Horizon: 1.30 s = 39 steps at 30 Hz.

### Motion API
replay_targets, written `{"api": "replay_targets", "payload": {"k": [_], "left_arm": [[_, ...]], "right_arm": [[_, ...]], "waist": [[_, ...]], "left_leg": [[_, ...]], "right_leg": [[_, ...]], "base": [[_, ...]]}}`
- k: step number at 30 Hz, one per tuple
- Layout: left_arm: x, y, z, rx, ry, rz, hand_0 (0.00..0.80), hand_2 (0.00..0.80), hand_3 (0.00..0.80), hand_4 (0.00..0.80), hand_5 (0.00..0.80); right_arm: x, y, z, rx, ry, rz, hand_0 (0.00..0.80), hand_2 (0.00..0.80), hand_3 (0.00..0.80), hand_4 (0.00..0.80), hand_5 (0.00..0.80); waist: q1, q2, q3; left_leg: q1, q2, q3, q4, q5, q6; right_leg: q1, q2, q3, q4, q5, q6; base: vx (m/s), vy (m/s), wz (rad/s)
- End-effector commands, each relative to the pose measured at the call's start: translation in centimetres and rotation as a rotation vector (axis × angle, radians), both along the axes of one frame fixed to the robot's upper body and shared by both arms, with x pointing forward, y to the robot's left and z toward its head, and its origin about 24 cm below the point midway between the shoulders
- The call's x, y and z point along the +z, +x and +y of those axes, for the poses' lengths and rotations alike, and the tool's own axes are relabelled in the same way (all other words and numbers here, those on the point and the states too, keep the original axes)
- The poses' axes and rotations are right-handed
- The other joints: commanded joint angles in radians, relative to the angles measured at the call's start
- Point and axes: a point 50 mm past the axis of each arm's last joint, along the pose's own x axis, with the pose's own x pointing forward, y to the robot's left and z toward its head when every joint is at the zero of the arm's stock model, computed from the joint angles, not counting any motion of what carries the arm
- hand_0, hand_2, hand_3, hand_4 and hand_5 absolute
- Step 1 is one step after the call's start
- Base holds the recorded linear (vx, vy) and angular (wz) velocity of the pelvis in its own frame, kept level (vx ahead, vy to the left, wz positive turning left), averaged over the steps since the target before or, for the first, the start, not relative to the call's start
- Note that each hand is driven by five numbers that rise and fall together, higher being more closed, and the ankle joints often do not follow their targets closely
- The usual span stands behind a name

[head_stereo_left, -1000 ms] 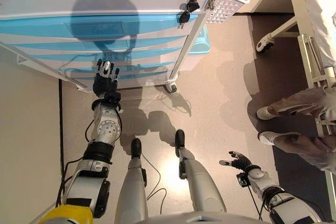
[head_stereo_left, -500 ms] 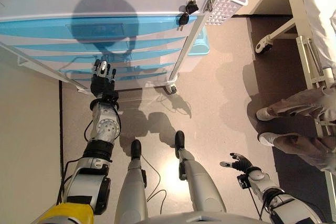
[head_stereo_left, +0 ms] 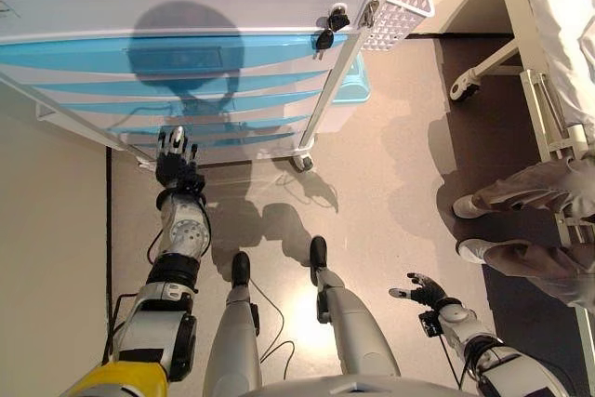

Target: Open the drawer and pick up the medicine

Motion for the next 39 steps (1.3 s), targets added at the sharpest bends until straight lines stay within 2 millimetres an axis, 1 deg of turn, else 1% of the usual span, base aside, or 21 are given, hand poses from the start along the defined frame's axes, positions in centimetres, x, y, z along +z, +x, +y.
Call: {"api": "replay_targets", "payload": {"k": [1,3,4,7,11,13,17,19,22,25,26,27,28,29,30,31,32,34,36,37,39], "left_arm": [[-0.3,-1.2,3.0,0.055,0.089,0.030,0.000,0.000,0.000,0.000,0.000],[-0.8,-1.6,3.3,0.061,0.084,0.045,0.000,0.000,0.000,0.000,0.000],[-1.9,-2.4,3.8,0.069,0.085,0.087,0.000,0.000,0.000,0.000,0.000],[-3.4,-3.7,4.3,0.062,0.099,0.152,0.000,0.000,0.000,0.000,0.000],[-4.3,-4.4,4.4,0.043,0.122,0.190,0.000,0.000,0.000,0.000,0.000],[-5.7,-5.4,4.7,0.029,0.134,0.256,0.000,0.000,0.000,0.000,0.000],[-6.8,-6.4,5.0,0.038,0.117,0.298,0.000,0.000,0.000,0.000,0.000],[-6.8,-6.4,4.9,0.049,0.090,0.283,0.000,0.000,0.000,0.000,0.000],[-6.4,-5.6,4.3,0.025,0.094,0.262,0.000,0.000,0.000,0.000,0.000],[-5.1,-4.1,3.0,-0.032,0.111,0.205,0.000,0.000,0.000,0.000,0.000],[-4.4,-3.3,2.2,-0.067,0.110,0.165,0.000,0.000,0.000,0.000,0.000],[-4.4,-3.3,2.2,-0.067,0.110,0.165,0.000,0.000,0.000,0.000,0.000],[-3.4,-2.2,0.9,-0.120,0.111,0.113,0.000,0.000,0.000,0.000,0.000],[-3.4,-2.2,0.9,-0.120,0.111,0.113,0.000,0.000,0.000,0.000,0.000],[-2.5,-1.4,0.1,-0.158,0.123,0.075,0.000,0.000,0.000,0.000,0.000],[-2.5,-1.4,0.1,-0.158,0.123,0.075,0.000,0.000,0.000,0.000,0.000],[-1.4,-0.6,-0.8,-0.196,0.132,0.029,0.000,0.000,0.000,0.000,0.000],[-0.6,-0.1,-1.3,-0.208,0.128,-0.009,0.000,0.000,0.000,0.000,0.000],[-0.3,0.1,-1.5,-0.211,0.122,-0.023,0.000,0.000,0.000,0.000,0.000],[0.7,0.6,-2.2,-0.235,0.132,-0.062,0.000,0.000,0.000,0.000,0.000],[1.6,1.0,-2.8,-0.251,0.140,-0.098,0.000,0.000,0.000,0.000,0.000]], "right_arm": [[-0.3,-1.5,-1.6,-0.030,-0.044,0.039,0.000,0.000,0.000,0.000,0.000],[-0.2,-1.5,-1.7,-0.035,-0.042,0.036,0.000,0.000,0.000,0.000,0.000],[-0.2,-1.5,-1.8,-0.043,-0.041,0.035,0.000,0.000,0.000,0.000,0.000],[-0.2,-1.6,-2.0,-0.050,-0.039,0.037,0.000,0.000,0.000,0.000,0.000],[-0.2,-1.7,-2.3,-0.054,-0.042,0.039,0.000,0.000,0.000,0.000,0.000],[0.0,-1.7,-2.5,-0.062,-0.043,0.033,0.000,0.000,0.000,0.000,0.000],[0.2,-1.4,-2.8,-0.071,-0.042,0.022,0.000,0.000,0.000,0.000,0.000],[0.2,-1.4,-2.9,-0.069,-0.044,0.025,0.000,0.000,0.000,0.000,0.000],[0.2,-1.6,-3.0,-0.062,-0.053,0.032,0.000,0.000,0.000,0.000,0.000],[0.1,-1.8,-3.1,-0.060,-0.060,0.044,0.000,0.000,0.000,0.000,0.000],[0.1,-1.8,-3.1,-0.056,-0.063,0.045,0.000,0.000,0.000,0.000,0.000],[0.1,-1.8,-3.1,-0.056,-0.063,0.046,0.000,0.000,0.000,0.000,0.000],[0.0,-1.9,-3.0,-0.051,-0.060,0.053,0.000,0.000,0.000,0.000,0.000],[0.0,-1.9,-3.0,-0.052,-0.060,0.054,0.000,0.000,0.000,0.000,0.000],[0.0,-1.8,-3.0,-0.045,-0.058,0.056,0.000,0.000,0.000,0.000,0.000],[0.0,-1.8,-3.0,-0.045,-0.058,0.056,0.000,0.000,0.000,0.000,0.000],[0.0,-1.8,-2.9,-0.037,-0.056,0.058,0.000,0.000,0.000,0.000,0.000],[-0.1,-1.8,-2.7,-0.030,-0.053,0.061,0.000,0.000,0.000,0.000,0.000],[-0.1,-1.8,-2.7,-0.028,-0.052,0.061,0.000,0.000,0.000,0.000,0.000],[-0.1,-1.8,-2.6,-0.022,-0.052,0.064,0.000,0.000,0.000,0.000,0.000],[-0.1,-1.8,-2.5,-0.019,-0.053,0.062,0.000,0.000,0.000,0.000,0.000]], "waist": [[0.001,0.002,-0.002],[0.005,0.003,0.000],[0.011,0.008,0.004],[0.017,0.012,0.012],[0.023,0.017,0.016],[0.030,0.022,0.021],[0.036,0.026,0.031],[0.037,0.024,0.034],[0.032,0.021,0.034],[0.027,0.019,0.031],[0.023,0.017,0.028],[0.023,0.018,0.028],[0.018,0.015,0.023],[0.019,0.015,0.023],[0.013,0.013,0.018],[0.013,0.013,0.018],[0.008,0.012,0.013],[0.005,0.010,0.010],[0.004,0.009,0.009],[0.000,0.007,0.006],[-0.003,0.005,0.004]], "left_leg": [[-0.083,-0.050,-0.044,0.079,-0.062,0.051],[-0.082,-0.050,-0.043,0.079,-0.061,0.051],[-0.081,-0.052,-0.044,0.078,-0.060,0.051],[-0.079,-0.055,-0.046,0.081,-0.059,0.053],[-0.077,-0.058,-0.047,0.084,-0.057,0.053],[-0.070,-0.060,-0.047,0.084,-0.055,0.054],[-0.073,-0.063,-0.047,0.093,-0.054,0.055],[-0.073,-0.063,-0.047,0.093,-0.052,0.054],[-0.075,-0.061,-0.048,0.095,-0.050,0.052],[-0.077,-0.058,-0.050,0.092,-0.047,0.050],[-0.080,-0.057,-0.051,0.091,-0.045,0.049],[-0.081,-0.057,-0.051,0.091,-0.045,0.049],[-0.084,-0.055,-0.051,0.091,-0.045,0.048],[-0.084,-0.055,-0.051,0.091,-0.045,0.048],[-0.088,-0.054,-0.050,0.091,-0.045,0.048],[-0.089,-0.054,-0.050,0.091,-0.046,0.048],[-0.090,-0.051,-0.051,0.089,-0.044,0.047],[-0.091,-0.050,-0.048,0.087,-0.044,0.047],[-0.090,-0.049,-0.047,0.086,-0.045,0.047],[-0.090,-0.048,-0.046,0.085,-0.044,0.046],[-0.092,-0.049,-0.044,0.085,-0.044,0.046]], "right_leg": [[0.011,-0.003,-0.030,0.056,-0.035,0.041],[0.010,-0.004,-0.031,0.057,-0.036,0.041],[0.011,-0.005,-0.032,0.059,-0.037,0.041],[0.013,-0.006,-0.033,0.064,-0.037,0.040],[0.018,-0.010,-0.035,0.067,-0.038,0.040],[0.022,-0.012,-0.039,0.071,-0.039,0.040],[0.018,-0.016,-0.040,0.081,-0.040,0.038],[0.018,-0.018,-0.043,0.079,-0.037,0.038],[0.018,-0.017,-0.046,0.075,-0.034,0.037],[0.017,-0.015,-0.047,0.069,-0.030,0.036],[0.015,-0.015,-0.047,0.067,-0.029,0.037],[0.015,-0.015,-0.047,0.067,-0.029,0.037],[0.013,-0.015,-0.046,0.066,-0.026,0.038],[0.012,-0.015,-0.046,0.066,-0.026,0.038],[0.009,-0.014,-0.043,0.063,-0.024,0.038],[0.009,-0.014,-0.043,0.063,-0.024,0.038],[0.005,-0.012,-0.040,0.063,-0.022,0.039],[0.003,-0.012,-0.040,0.063,-0.022,0.039],[0.004,-0.011,-0.040,0.061,-0.021,0.039],[0.003,-0.011,-0.039,0.061,-0.020,0.040],[0.001,-0.010,-0.037,0.061,-0.020,0.040]], "base": [[0.000,0.000,0.00],[0.000,0.000,0.00],[0.000,0.000,0.00],[-0.012,0.003,0.00],[-0.006,0.001,0.01],[-0.046,0.010,0.03],[-0.051,0.012,0.01],[-0.039,-0.004,0.01],[-0.015,-0.003,0.00],[0.000,0.000,0.00],[0.000,0.000,0.00],[0.000,0.000,0.00],[0.000,0.000,0.00],[0.000,0.000,0.00],[0.000,0.000,0.00],[0.000,0.000,0.00],[0.000,0.000,0.00],[0.008,0.000,-0.02],[0.000,0.000,0.00],[0.000,0.000,0.00],[0.000,0.000,0.00]]}}
